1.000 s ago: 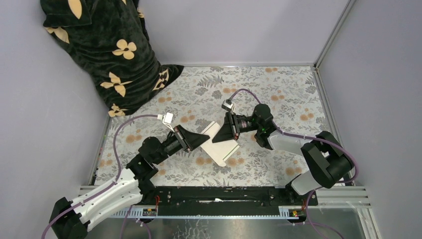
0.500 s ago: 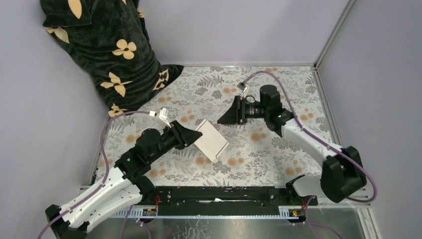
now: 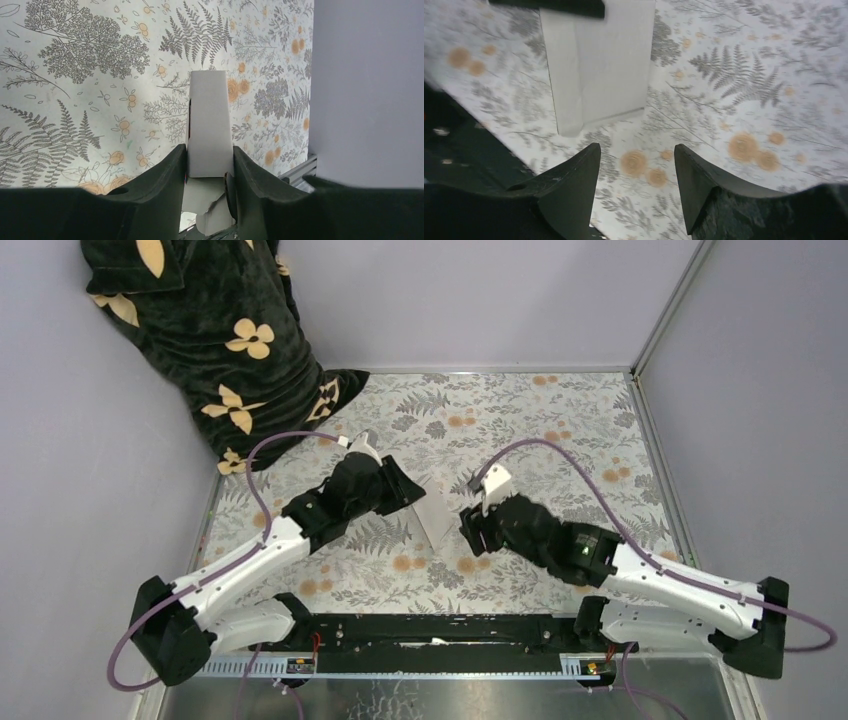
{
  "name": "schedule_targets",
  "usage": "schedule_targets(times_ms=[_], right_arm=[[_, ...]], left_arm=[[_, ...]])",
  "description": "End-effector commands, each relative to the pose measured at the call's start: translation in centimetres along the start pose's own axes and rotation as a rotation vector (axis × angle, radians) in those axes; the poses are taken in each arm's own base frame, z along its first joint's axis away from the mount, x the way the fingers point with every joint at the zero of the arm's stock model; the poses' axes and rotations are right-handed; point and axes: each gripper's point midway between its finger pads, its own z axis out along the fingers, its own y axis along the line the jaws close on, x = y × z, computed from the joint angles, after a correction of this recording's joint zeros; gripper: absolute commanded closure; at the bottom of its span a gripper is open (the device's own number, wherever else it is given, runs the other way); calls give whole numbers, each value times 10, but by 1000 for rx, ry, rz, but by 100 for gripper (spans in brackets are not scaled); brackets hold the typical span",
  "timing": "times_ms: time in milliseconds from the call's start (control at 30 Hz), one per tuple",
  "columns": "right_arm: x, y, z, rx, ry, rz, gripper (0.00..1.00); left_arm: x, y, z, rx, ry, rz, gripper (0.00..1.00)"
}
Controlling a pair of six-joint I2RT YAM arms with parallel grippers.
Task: Fold the paper box
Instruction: Close the paper box at the center of the board.
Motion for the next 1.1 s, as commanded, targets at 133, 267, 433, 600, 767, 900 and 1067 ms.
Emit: schedule_targets(times_ms=[133,267,433,600,767,900,1067], right_arm=[[-18,-9,-19,403,-217,-270,36],[-17,23,-7,387,-285,-293,36],[-16,58,11,372,-339,-330,32],[-19,71,14,311,-380,-299,28],[-13,71,24,350,-365,-338,20],[-9,66,38,397,-327,-354,18],[-8,46,50,477,-281,-331,20]], left_arm=[[-23,-29,13,62,10,-89,58],[-24,-27,13,58,6,-121,58],[-30,-28,9,49,13,-127,58],[-36,-29,5,55,16,-133,59],[-38,-34,2,70,19,-133,59],[-38,-37,-1,81,21,-134,59],[-41,-39,-7,88,13,-128,60]])
